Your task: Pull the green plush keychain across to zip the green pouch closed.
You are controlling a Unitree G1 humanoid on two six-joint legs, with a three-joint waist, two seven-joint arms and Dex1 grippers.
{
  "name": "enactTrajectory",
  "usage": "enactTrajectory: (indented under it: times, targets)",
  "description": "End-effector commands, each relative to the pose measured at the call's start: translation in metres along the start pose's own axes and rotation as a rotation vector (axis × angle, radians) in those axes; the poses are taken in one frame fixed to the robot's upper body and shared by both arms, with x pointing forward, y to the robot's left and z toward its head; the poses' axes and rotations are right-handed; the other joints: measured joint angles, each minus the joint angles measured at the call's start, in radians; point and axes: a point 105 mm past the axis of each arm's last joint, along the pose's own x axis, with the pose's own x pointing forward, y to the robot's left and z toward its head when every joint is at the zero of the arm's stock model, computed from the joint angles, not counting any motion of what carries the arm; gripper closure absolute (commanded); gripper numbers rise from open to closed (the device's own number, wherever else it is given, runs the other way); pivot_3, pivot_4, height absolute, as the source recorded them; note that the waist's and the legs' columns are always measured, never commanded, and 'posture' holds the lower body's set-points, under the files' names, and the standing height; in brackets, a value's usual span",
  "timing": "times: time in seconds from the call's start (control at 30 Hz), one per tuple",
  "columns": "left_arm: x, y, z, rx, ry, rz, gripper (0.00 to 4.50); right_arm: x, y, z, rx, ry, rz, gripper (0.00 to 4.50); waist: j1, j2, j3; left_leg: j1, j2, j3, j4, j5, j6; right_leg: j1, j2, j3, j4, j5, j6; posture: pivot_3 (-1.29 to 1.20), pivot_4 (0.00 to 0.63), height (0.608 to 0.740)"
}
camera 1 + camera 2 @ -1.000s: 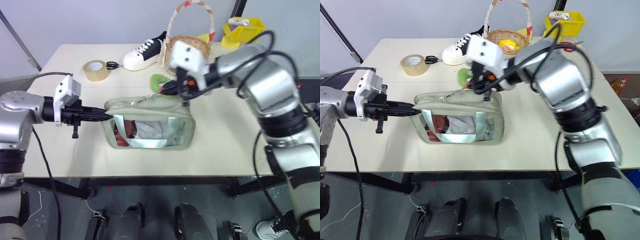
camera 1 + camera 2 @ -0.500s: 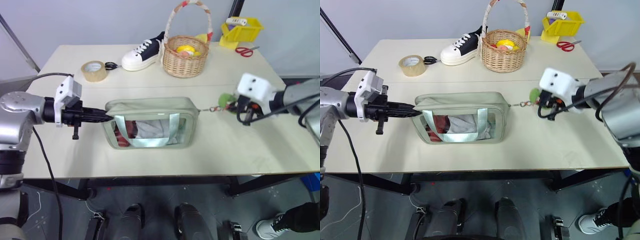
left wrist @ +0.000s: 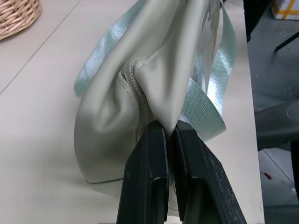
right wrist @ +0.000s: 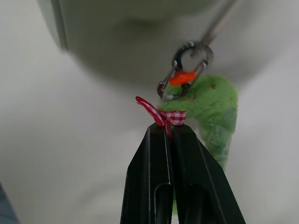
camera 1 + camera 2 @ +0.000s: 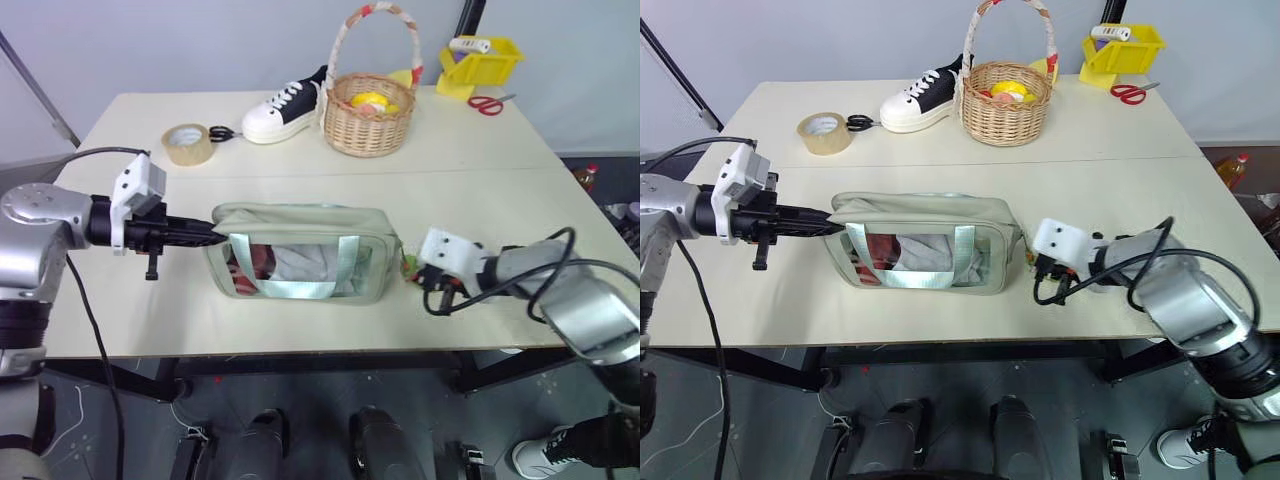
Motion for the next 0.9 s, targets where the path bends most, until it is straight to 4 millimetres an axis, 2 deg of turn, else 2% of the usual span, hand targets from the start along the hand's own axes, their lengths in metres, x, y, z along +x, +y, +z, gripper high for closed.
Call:
enactTrajectory:
  times: [0.03,0.13,0.23,0.33,0.4,0.5,0.53,0.57,0.6,0.63,0.73,0.77,0.9]
  targets:
    - [-0.011,0.003,0.003,0.006,0.010,0.039,4.50,-0.009,-0.010,0.016,0.012,-0.057,-0.041,4.43,0.000,0.000,0.000,0.000,0.000,0.000,0.000,0.000,0.000,0.000,0.000,0.000,0.000,0.000,0.000,0.00,0.150,0.695]
    - [-0.010,0.002,0.004,0.007,0.006,0.032,4.50,-0.024,-0.016,0.032,0.052,-0.137,-0.023,3.46,0.000,0.000,0.000,0.000,0.000,0.000,0.000,0.000,0.000,0.000,0.000,0.000,0.000,0.000,0.000,0.00,0.150,0.695]
    - [-0.008,0.003,0.008,0.018,-0.009,0.030,4.50,-0.044,-0.030,0.044,0.102,-0.221,-0.042,1.97,0.000,0.000,0.000,0.000,0.000,0.000,0.000,0.000,0.000,0.000,0.000,0.000,0.000,0.000,0.000,0.00,0.150,0.695]
    - [-0.006,0.003,0.012,0.024,-0.025,0.020,4.50,-0.062,-0.032,0.049,0.104,-0.278,-0.021,0.40,0.001,0.000,0.000,0.000,0.000,0.000,0.000,0.000,0.000,0.000,0.000,0.000,0.000,0.000,0.000,0.00,0.150,0.695]
    - [-0.006,0.003,0.015,0.024,-0.032,0.016,4.50,-0.071,-0.031,0.052,0.095,-0.314,-0.002,0.40,0.001,0.000,0.000,0.000,0.000,0.000,-0.001,0.000,0.000,0.000,0.000,0.000,-0.001,0.000,0.000,0.00,0.150,0.695]
    - [-0.012,0.005,0.025,-0.038,-0.079,0.020,3.45,-0.084,-0.035,0.055,0.096,-0.373,-0.001,0.35,0.000,0.000,0.000,0.000,0.000,0.000,0.000,0.000,0.000,0.000,0.000,-0.001,-0.001,0.000,0.000,0.00,0.150,0.695]
    - [-0.013,0.005,0.027,-0.045,-0.089,0.018,2.81,-0.085,-0.035,0.055,0.099,-0.382,0.006,0.35,0.000,0.000,0.000,0.000,0.000,0.000,0.000,0.000,0.000,0.001,0.000,-0.001,-0.001,0.000,0.000,0.00,0.150,0.695]
    - [-0.017,0.004,0.030,-0.051,-0.106,0.013,2.65,-0.086,-0.034,0.053,0.099,-0.385,0.013,0.35,0.000,0.000,0.000,0.000,0.000,0.000,0.000,0.000,0.000,0.001,0.000,-0.001,-0.001,0.000,0.000,0.00,0.150,0.695]
    - [-0.021,0.003,0.034,-0.063,-0.129,0.011,2.07,-0.087,-0.034,0.052,0.099,-0.387,0.018,0.35,0.000,0.000,0.000,0.000,0.000,0.000,-0.001,0.000,0.000,0.001,0.000,-0.001,-0.001,0.000,0.000,0.00,0.150,0.695]
    - [-0.025,0.003,0.037,-0.075,-0.152,0.015,1.76,-0.087,-0.035,0.050,0.100,-0.388,0.018,0.35,-0.001,0.000,0.000,0.000,0.000,0.000,-0.001,0.000,0.000,0.001,0.000,-0.001,-0.001,0.000,0.000,0.00,0.150,0.695]
    - [-0.035,0.001,0.039,-0.104,-0.179,0.029,0.29,-0.090,-0.034,0.048,0.097,-0.418,0.026,0.35,-0.001,0.000,0.000,0.000,0.000,0.000,-0.001,0.000,0.000,0.000,0.000,-0.001,-0.001,0.000,0.000,0.00,0.150,0.695]
    - [-0.042,0.002,0.035,-0.103,-0.178,0.070,0.01,-0.094,-0.034,0.048,0.090,-0.439,0.030,0.35,0.000,0.000,0.000,0.000,0.000,0.000,-0.001,0.000,0.000,0.001,0.000,-0.001,-0.001,0.000,0.000,0.00,0.150,0.695]
    - [-0.062,0.005,0.026,-0.153,-0.194,0.183,0.01,-0.115,-0.025,0.052,0.069,-0.516,0.093,0.35,0.002,0.000,0.000,0.000,0.000,0.000,-0.001,0.000,0.000,0.001,-0.001,0.000,-0.001,0.000,0.000,0.00,0.150,0.695]
